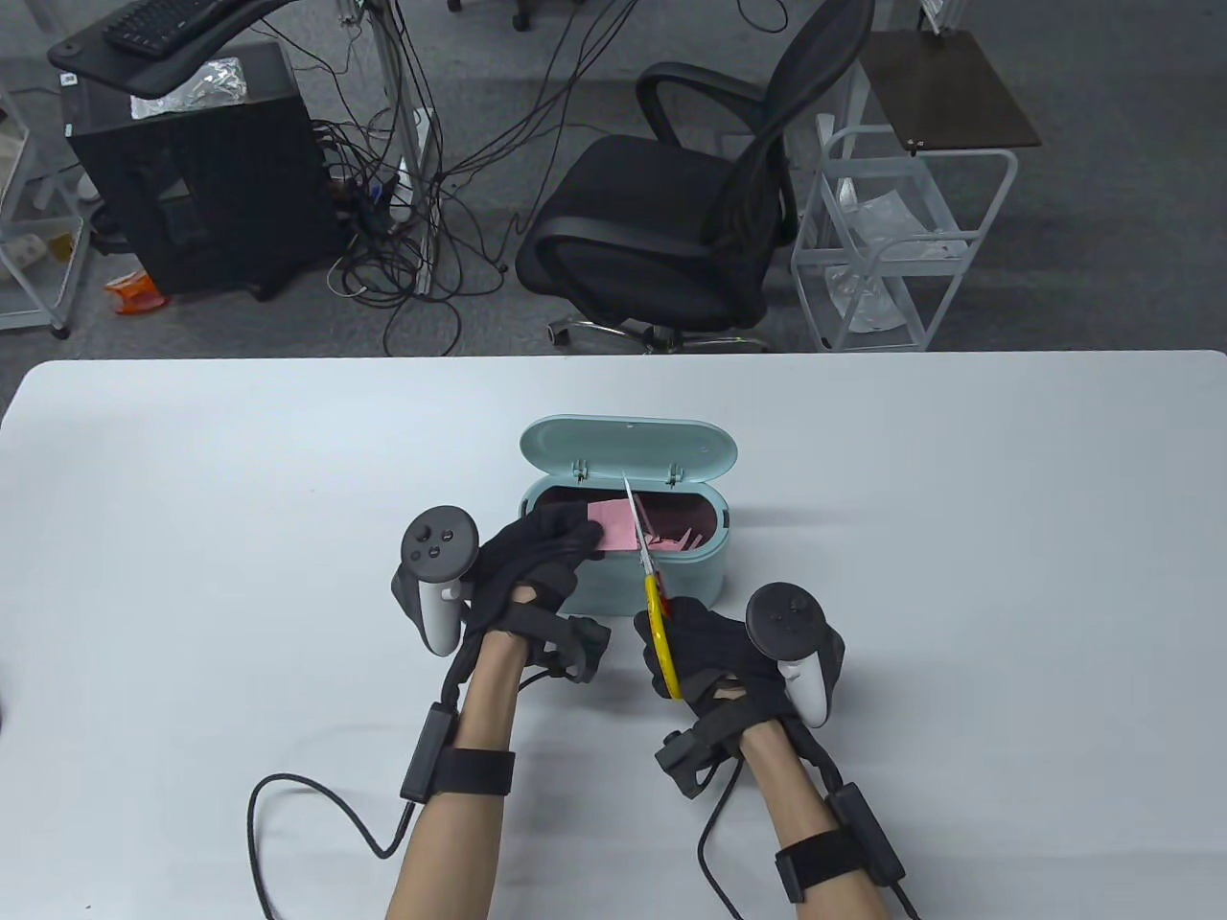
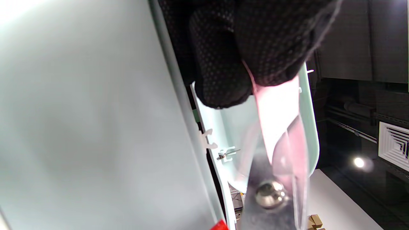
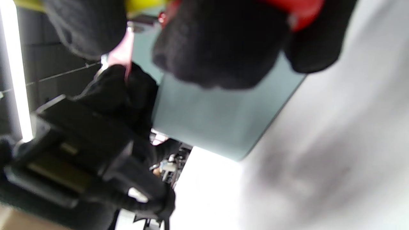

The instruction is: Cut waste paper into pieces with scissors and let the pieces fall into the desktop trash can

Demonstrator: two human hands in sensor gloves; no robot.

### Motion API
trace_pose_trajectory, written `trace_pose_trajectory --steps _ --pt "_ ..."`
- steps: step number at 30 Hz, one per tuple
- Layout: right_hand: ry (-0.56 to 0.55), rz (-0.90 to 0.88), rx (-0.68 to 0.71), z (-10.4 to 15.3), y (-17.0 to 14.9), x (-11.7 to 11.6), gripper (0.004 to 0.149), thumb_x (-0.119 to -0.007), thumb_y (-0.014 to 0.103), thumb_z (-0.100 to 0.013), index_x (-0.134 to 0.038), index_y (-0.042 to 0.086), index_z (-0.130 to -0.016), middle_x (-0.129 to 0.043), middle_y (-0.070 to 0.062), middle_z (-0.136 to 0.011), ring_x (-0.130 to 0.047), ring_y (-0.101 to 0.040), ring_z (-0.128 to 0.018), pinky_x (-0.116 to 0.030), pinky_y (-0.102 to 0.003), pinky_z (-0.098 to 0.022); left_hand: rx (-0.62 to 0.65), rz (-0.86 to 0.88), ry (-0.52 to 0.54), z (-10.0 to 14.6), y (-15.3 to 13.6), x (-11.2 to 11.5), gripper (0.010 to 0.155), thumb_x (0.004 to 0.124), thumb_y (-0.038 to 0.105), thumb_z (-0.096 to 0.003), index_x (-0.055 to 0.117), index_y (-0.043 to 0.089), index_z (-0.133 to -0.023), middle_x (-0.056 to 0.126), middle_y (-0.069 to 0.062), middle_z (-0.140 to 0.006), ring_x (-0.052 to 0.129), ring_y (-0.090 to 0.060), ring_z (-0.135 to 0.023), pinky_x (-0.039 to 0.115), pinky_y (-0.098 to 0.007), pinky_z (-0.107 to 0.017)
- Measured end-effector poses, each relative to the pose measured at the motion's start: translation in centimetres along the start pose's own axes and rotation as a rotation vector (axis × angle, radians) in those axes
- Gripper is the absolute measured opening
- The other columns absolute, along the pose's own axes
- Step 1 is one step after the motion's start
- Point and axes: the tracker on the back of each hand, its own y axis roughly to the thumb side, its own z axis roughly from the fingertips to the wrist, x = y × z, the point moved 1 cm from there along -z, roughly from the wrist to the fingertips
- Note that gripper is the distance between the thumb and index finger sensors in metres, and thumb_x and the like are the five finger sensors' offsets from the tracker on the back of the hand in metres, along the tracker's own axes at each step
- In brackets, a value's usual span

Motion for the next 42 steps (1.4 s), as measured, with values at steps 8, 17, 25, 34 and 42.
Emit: trace_pose_trajectory --steps 8,17,25,34,42 --pt "0.057 0.01 -0.03 0.3 -0.9 0.2 0.07 -0.069 0.066 -0.04 -0.072 0.011 -0.083 -0.091 -0.004 -0.064 -0.098 -0.02 -0.034 -0.073 -0.057 -0.059 -0.005 0.021 0.021 0.1 -0.1 0.1 0.039 0.091 0.04 -0.0392 0.095 0.025 -0.075 0.107 0.008 -0.064 0.094 -0.02 -0.079 0.033 -0.07 -0.072" --pt "0.165 0.11 -0.056 0.8 -1.7 -0.4 0.081 -0.064 0.072 -0.04 -0.055 0.012 -0.094 -0.073 -0.013 -0.087 -0.088 -0.031 -0.059 -0.056 -0.066 -0.067 -0.017 0.086 0.024 0.1 -0.4 -0.1 0.039 0.089 0.042 -0.0402 0.095 0.026 -0.075 0.107 0.008 -0.065 0.094 -0.019 -0.08 0.031 -0.07 -0.072" --pt "0.106 0.155 0.007 1.0 -1.3 -1.2 0.079 -0.065 0.073 -0.038 -0.063 0.013 -0.09 -0.082 -0.009 -0.079 -0.094 -0.026 -0.05 -0.068 -0.06 -0.062 -0.029 0.126 0.041 0.2 -0.6 -0.1 0.039 0.089 0.043 -0.0405 0.095 0.026 -0.075 0.107 0.008 -0.065 0.094 -0.018 -0.08 0.031 -0.069 -0.072" --pt "0.081 0.127 0.027 0.5 -0.6 -1.7 0.072 -0.064 0.068 -0.041 -0.068 0.013 -0.087 -0.086 -0.008 -0.073 -0.096 -0.025 -0.045 -0.072 -0.059 -0.06 -0.025 0.109 0.035 0.2 -0.5 -0.1 0.039 0.089 0.043 -0.0404 0.095 0.026 -0.075 0.107 0.008 -0.065 0.094 -0.018 -0.08 0.031 -0.069 -0.072" --pt "0.062 0.098 0.031 0.4 -0.5 -1.5 0.069 -0.066 0.065 -0.041 -0.072 0.012 -0.084 -0.091 -0.006 -0.066 -0.099 -0.023 -0.037 -0.077 -0.056 -0.056 -0.025 0.1 0.032 0.2 -0.6 -0.1 0.039 0.09 0.042 -0.0399 0.095 0.025 -0.075 0.107 0.008 -0.064 0.095 -0.018 -0.08 0.031 -0.07 -0.072"
